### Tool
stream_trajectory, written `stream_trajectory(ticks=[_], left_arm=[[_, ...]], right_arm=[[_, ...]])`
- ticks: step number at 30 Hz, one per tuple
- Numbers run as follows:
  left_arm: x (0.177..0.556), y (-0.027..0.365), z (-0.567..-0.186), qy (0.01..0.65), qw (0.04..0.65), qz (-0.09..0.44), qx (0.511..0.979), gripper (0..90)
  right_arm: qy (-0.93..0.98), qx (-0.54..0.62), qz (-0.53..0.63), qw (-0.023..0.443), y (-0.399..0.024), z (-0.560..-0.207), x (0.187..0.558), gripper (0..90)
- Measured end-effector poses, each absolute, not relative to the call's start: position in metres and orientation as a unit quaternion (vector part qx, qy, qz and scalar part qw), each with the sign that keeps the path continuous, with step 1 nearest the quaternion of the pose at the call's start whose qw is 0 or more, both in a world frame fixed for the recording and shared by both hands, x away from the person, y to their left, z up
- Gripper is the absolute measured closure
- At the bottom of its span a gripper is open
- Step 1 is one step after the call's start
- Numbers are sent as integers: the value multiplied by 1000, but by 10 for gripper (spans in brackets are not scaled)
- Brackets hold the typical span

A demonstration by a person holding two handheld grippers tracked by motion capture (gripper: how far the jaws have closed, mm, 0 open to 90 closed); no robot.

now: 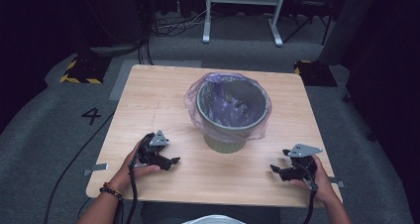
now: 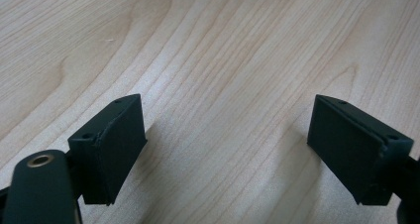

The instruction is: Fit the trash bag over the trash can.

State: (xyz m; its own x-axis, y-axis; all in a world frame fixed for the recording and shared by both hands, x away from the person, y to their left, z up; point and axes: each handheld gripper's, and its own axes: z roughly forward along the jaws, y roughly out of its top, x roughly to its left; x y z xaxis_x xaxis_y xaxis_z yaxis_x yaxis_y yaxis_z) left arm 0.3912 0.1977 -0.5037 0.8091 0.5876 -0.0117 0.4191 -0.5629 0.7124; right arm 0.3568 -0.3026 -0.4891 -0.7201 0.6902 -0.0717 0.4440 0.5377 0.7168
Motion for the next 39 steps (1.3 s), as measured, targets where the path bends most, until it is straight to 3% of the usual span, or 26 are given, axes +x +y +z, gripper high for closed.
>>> stream_trajectory(ticks=[23, 39], left_arm=[[391, 198, -504, 287, 369, 114, 877, 146], [391, 198, -504, 287, 369, 114, 877, 145]], right_arm=[[818, 409, 362, 181, -347, -503, 351, 159], [771, 490, 342, 218, -390, -503, 357, 158]])
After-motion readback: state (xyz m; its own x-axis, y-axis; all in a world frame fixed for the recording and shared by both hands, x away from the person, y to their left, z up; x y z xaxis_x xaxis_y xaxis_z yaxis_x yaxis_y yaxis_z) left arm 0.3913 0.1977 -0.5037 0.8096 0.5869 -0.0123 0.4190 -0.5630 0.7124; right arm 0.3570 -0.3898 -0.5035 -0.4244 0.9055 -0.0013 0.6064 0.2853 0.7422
